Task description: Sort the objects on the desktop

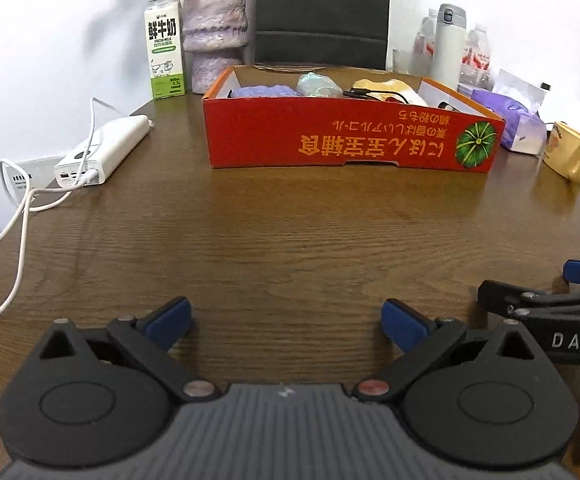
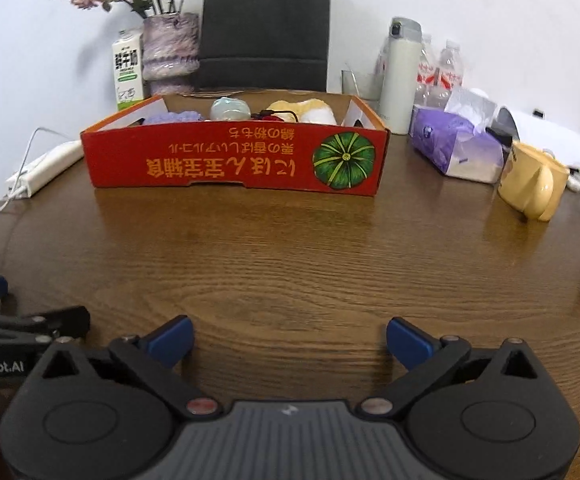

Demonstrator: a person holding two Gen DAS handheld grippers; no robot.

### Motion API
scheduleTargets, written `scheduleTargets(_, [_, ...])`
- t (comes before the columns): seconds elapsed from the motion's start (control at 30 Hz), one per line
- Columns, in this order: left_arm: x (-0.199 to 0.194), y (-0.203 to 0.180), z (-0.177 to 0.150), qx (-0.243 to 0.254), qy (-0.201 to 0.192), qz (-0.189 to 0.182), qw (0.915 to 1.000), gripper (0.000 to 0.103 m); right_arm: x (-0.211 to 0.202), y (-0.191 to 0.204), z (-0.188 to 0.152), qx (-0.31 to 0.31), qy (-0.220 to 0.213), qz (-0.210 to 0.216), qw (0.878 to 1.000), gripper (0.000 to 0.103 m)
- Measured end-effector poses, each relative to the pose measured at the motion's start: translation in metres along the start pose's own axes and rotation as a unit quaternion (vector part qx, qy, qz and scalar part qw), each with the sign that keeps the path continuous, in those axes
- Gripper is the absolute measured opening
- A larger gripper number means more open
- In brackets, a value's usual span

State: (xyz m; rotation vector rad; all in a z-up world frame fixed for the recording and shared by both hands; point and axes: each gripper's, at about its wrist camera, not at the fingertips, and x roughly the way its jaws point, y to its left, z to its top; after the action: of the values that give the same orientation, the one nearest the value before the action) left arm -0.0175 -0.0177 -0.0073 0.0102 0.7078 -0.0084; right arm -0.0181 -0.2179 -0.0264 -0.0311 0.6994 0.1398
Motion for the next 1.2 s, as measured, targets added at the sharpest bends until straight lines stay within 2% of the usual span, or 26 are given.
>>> scheduleTargets(0.3, [0.0027, 0.0036, 0.0019, 0.015, -0.003, -0.018, 0.9997, 0.103, 0.0062, -0.0015, 0.0054, -0.007, 0.002, 0.005, 1.0, 0.103])
scheduleTargets(1.2, [0.0047, 0.0031, 0.003, 0.003, -0.003, 0.0, 1.0, 0.103, 0.0058, 0.0006, 0.0053, -0.006, 0.002, 0.007, 1.0, 0.103])
